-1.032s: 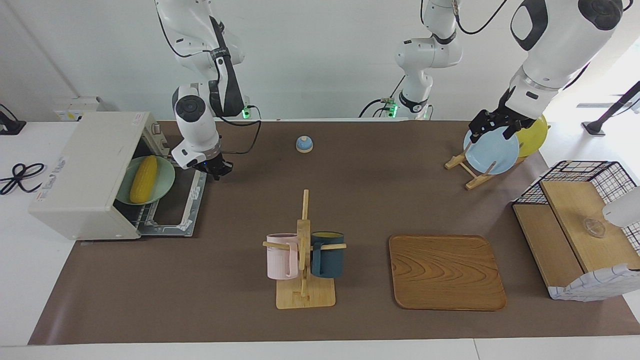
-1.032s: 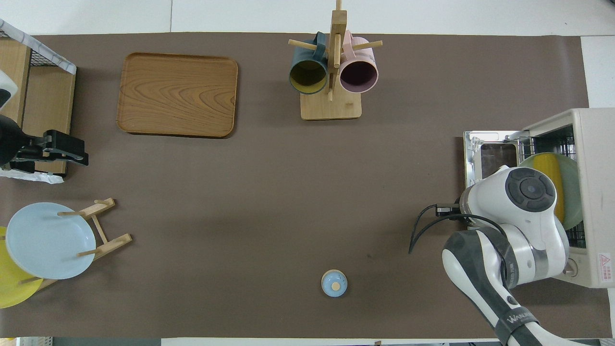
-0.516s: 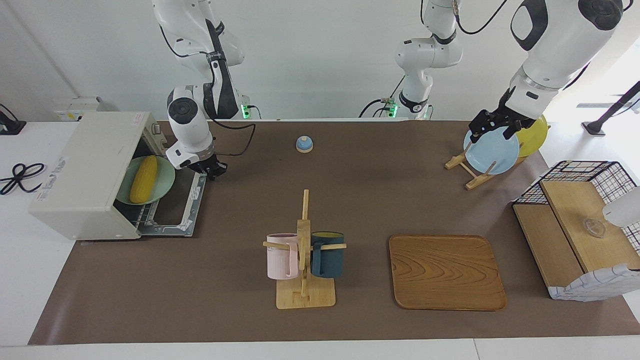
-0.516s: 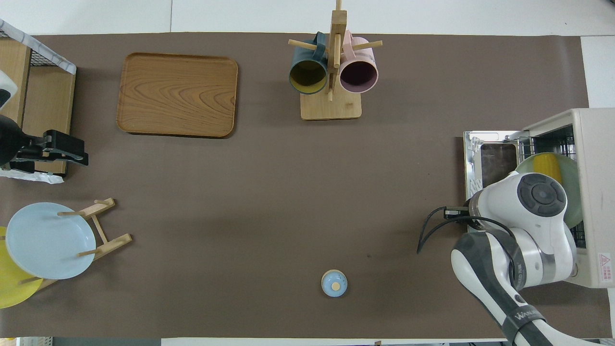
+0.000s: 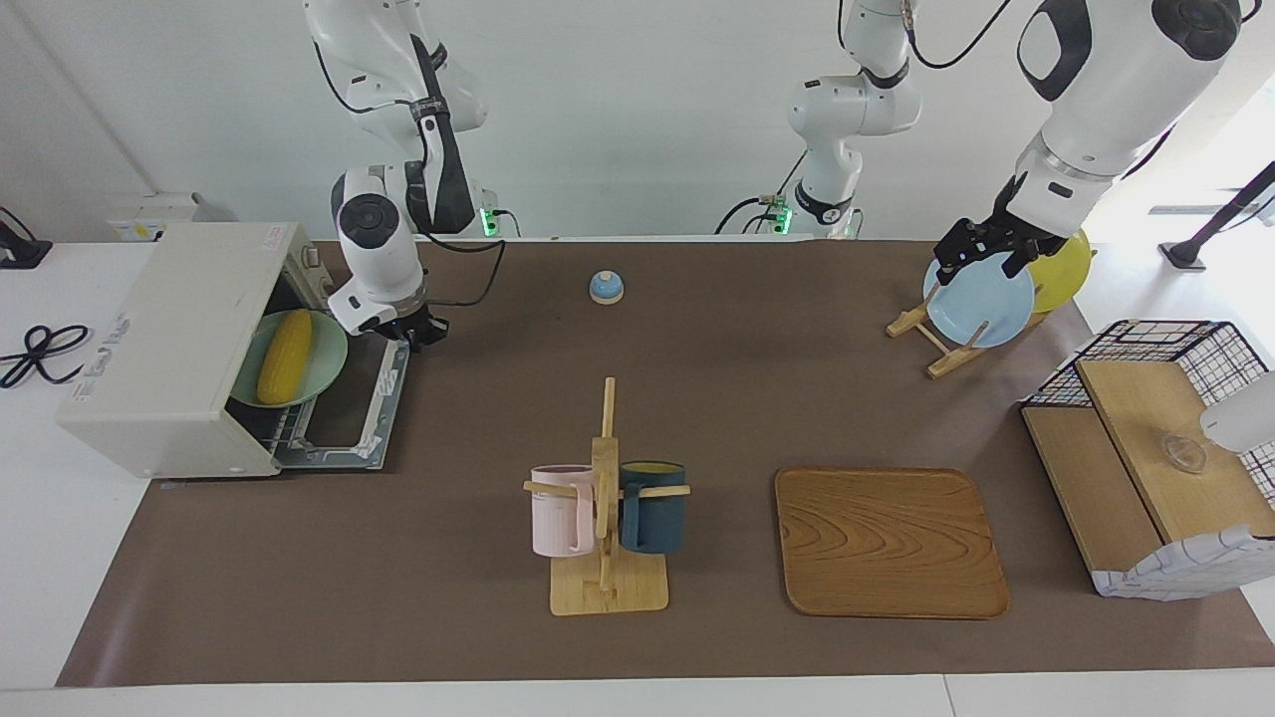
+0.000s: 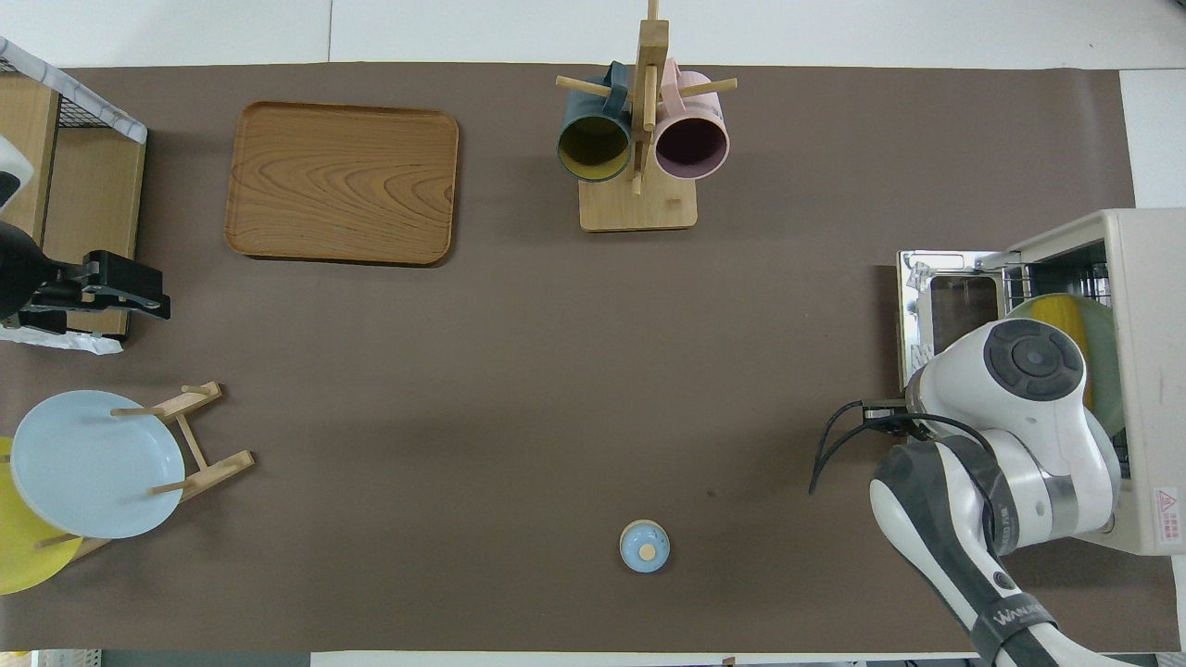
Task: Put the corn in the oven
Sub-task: 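Push the oven door up closed with the right gripper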
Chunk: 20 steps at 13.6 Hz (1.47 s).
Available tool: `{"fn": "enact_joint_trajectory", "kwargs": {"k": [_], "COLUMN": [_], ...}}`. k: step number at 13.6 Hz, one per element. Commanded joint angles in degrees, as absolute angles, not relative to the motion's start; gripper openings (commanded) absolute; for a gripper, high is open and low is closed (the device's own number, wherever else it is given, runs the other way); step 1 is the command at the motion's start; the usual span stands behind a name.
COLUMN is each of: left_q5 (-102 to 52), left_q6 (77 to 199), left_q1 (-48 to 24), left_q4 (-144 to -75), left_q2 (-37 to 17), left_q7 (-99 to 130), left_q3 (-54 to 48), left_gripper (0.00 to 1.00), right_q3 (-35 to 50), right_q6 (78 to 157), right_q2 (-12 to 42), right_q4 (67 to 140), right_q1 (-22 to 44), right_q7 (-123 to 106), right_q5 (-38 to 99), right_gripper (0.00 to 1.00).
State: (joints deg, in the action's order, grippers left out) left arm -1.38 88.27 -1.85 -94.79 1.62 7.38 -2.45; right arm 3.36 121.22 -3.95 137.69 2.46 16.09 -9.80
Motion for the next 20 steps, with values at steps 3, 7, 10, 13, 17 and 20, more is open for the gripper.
{"fn": "enact_joint_trajectory", "kwargs": {"k": [3,7,10,13,17,20], "left_q5": [-0.3,-0.3,-0.3,-0.3,-0.3,-0.3], "left_q6": [88.2,88.2,88.2,88.2,88.2,88.2], "left_q1": [-1.1,-1.1,-1.1,-1.1,-1.1,-1.1], "left_q4": [-94.7,-94.7,-94.7,-94.7,-94.7,-94.7], "left_q2": [1.8,1.8,1.8,1.8,1.8,1.8], "left_q7": [7.1,7.1,7.1,7.1,7.1,7.1], "left_q3": [-2.9,-2.9,-2.9,-2.9,-2.9,-2.9], "left_gripper": [1.00,1.00,1.00,1.00,1.00,1.00], "right_q3": [2.7,2.5,2.5,2.6,3.1,3.3], "right_q6": [109.6,105.3,103.4,99.4,91.7,89.8], "right_q2": [-3.3,-5.7,-8.3,-10.7,-9.1,-7.7], "right_q4": [125.7,123.1,123.0,121.0,111.6,107.3], "right_q1": [0.8,-4.4,-7.2,-7.6,-6.5,-5.2], "right_q7": [9.2,-0.5,-5.2,-7.3,-7.3,-6.5], "right_q5": [-15.3,-15.3,-15.4,-15.4,-13.5,-7.6], "right_gripper": [0.00,0.00,0.00,0.00,0.00,0.00]}}
